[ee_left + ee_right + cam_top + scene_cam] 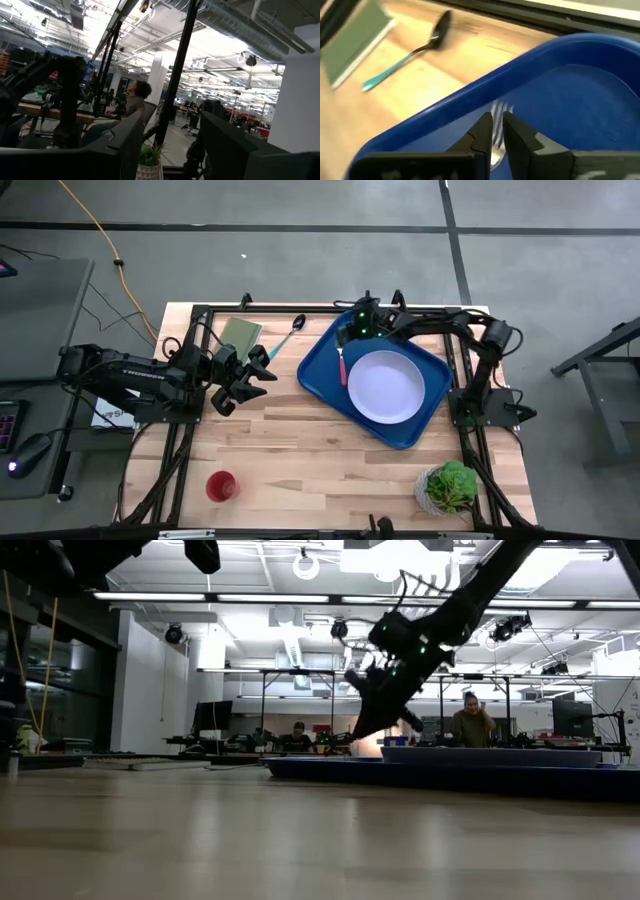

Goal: Pick and place plate/cup/fork/spoon on tray
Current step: Put the pink fork on the blue tray

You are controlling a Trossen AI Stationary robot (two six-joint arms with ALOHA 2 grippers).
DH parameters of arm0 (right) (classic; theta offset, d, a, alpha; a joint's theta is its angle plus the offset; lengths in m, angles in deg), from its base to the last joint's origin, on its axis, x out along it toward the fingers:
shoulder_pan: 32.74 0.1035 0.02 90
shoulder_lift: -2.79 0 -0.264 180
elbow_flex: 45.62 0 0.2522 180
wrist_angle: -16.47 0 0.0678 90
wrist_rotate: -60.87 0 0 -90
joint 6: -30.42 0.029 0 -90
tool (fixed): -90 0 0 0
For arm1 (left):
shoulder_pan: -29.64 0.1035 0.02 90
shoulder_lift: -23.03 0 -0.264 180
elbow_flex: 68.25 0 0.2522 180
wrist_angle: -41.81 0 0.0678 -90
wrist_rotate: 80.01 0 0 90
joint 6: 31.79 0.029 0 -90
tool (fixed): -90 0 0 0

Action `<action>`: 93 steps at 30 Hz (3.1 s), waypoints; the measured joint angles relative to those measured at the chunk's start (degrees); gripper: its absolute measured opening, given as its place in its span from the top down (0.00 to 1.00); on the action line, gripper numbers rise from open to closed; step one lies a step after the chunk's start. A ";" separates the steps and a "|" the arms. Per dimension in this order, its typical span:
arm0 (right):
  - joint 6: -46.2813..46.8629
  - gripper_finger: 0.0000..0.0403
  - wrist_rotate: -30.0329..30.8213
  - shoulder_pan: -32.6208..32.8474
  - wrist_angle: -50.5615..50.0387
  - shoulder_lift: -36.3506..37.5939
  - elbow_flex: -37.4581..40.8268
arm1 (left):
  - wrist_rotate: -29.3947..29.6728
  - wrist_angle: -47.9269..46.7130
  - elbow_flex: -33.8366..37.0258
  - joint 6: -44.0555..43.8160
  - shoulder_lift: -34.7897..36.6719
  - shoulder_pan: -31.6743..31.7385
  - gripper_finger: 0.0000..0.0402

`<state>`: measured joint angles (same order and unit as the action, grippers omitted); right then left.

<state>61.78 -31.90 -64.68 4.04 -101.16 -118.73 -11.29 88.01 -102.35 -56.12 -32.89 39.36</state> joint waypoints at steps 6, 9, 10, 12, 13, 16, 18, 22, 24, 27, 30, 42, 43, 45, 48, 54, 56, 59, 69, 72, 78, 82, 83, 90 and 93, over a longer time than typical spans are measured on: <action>-4.79 0.99 2.38 4.58 -12.16 6.92 -0.11 | 0.14 0.02 0.00 0.38 0.00 0.02 0.55; -5.92 0.99 7.27 9.74 -19.52 7.18 -0.09 | 1.42 0.16 0.00 0.98 0.00 0.02 0.55; -6.28 1.00 8.48 11.45 -20.92 6.84 -0.09 | 1.96 0.23 0.00 1.02 0.00 0.01 0.55; -6.91 1.00 10.16 14.32 -21.58 5.95 -0.09 | 3.32 0.21 0.00 1.01 0.00 0.02 0.55; -6.93 1.00 10.98 15.36 -21.89 5.68 -0.09 | 3.73 0.24 0.00 1.06 0.00 0.02 0.55; -7.87 1.00 14.43 17.21 -21.64 5.63 -1.27 | 3.93 0.24 0.00 2.18 0.00 0.02 0.55; -8.36 1.00 16.01 17.75 -21.99 5.65 -2.42 | 3.93 0.25 0.00 2.51 0.00 0.02 0.55; -9.02 1.00 16.01 18.55 -26.95 2.38 -6.61 | 3.93 0.25 0.00 2.51 0.00 0.02 0.55; -10.10 1.00 16.27 19.06 -30.97 -0.89 -10.06 | 3.93 0.23 0.00 2.49 0.00 0.00 0.55; -12.04 1.00 17.68 19.48 -37.09 -4.92 -15.54 | 3.93 0.24 0.00 2.49 0.00 0.01 0.55; -13.39 1.00 20.18 19.32 -41.79 -6.81 -20.06 | 3.93 0.22 0.00 2.48 0.00 -0.03 0.55; -15.91 1.00 18.63 16.81 -41.61 -7.85 -18.13 | 3.69 -0.17 0.00 2.03 0.00 -0.03 0.55; -16.21 1.00 18.64 16.76 -41.03 -7.85 -17.48 | 3.69 -0.15 0.00 2.03 0.00 -0.03 0.55; -16.44 1.00 18.80 16.59 -39.78 -7.88 -16.59 | 3.69 -0.17 0.00 2.03 0.00 -0.03 0.55; -16.62 1.00 18.82 16.45 -38.27 -7.88 -16.35 | 3.69 -0.17 0.00 2.03 0.00 -0.03 0.55; -17.38 1.00 18.49 16.11 -37.75 -9.28 -16.22 | 3.69 -0.15 0.00 2.01 0.00 -0.03 0.55; -17.49 1.00 17.51 16.11 -37.27 -10.44 -16.22 | 3.69 -0.17 0.00 2.01 0.00 -0.03 0.55; -17.50 1.00 17.35 16.16 -37.28 -11.51 -16.28 | 3.69 -0.18 0.00 2.01 0.00 -0.03 0.55; -17.34 1.00 15.60 18.11 -38.94 -11.90 -18.41 | 3.67 -0.17 0.00 2.01 0.00 0.00 0.55; -17.31 1.00 15.27 19.01 -39.99 -11.92 -19.45 | 3.67 -0.17 0.00 2.01 0.00 0.00 0.55; -15.52 1.00 15.43 20.43 -43.14 -11.92 -20.09 | 3.65 -0.17 0.00 1.99 0.00 0.00 0.55; -14.47 1.00 15.09 21.49 -43.37 -11.92 -20.06 | 3.65 -0.17 0.00 1.97 0.00 0.00 0.55; -14.19 1.00 14.60 21.80 -42.87 -11.92 -20.06 | 3.65 -0.17 0.00 1.98 0.00 0.00 0.55; -13.26 1.00 13.21 23.77 -41.94 -11.92 -20.06 | 3.65 -0.17 0.00 1.97 0.00 0.00 0.55; -12.64 1.00 13.24 24.31 -41.95 -11.92 -20.06 | 3.65 -0.17 0.00 1.82 0.00 0.00 0.55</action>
<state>49.14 -18.65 -40.37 -37.91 -113.08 -138.80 -7.64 87.84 -102.35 -54.30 -32.89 39.36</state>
